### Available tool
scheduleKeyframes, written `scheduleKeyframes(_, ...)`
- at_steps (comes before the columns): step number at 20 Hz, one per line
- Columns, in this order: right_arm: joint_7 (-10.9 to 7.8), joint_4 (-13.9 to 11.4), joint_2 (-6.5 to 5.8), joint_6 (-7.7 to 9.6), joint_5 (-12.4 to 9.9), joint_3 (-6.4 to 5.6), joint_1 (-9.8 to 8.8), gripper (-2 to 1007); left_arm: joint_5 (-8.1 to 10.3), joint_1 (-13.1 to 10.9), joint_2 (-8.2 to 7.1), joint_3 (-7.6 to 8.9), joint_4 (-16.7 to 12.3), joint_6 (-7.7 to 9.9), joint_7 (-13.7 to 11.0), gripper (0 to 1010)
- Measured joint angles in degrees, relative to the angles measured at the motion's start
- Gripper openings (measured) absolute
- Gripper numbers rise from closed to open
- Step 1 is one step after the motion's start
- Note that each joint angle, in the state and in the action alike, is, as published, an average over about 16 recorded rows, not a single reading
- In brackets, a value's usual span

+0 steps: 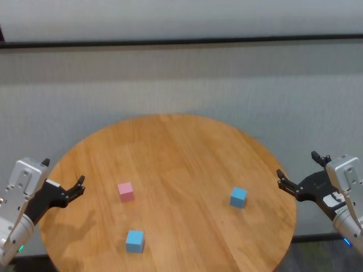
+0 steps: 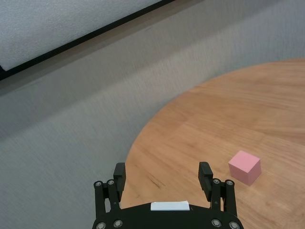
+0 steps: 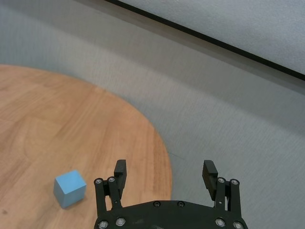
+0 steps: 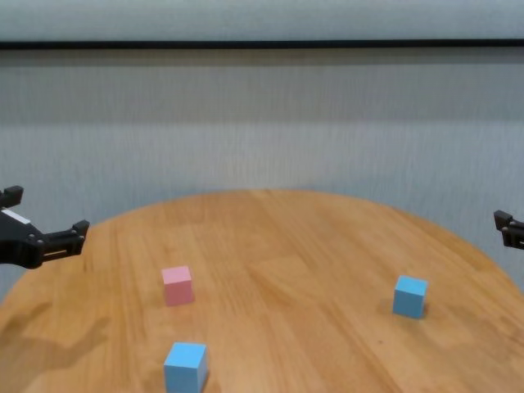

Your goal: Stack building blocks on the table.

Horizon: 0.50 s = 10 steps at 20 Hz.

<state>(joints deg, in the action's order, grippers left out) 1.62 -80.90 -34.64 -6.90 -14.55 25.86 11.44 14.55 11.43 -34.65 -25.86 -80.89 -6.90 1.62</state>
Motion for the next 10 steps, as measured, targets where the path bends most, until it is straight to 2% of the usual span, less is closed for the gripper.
scheduleKeyframes(10, 0.00, 0.00, 0.00, 0.00, 0.00, 0.00, 0.00, 1005, 0.00, 0.00, 0.00, 0.00, 0.00, 0.00, 0.00, 1000)
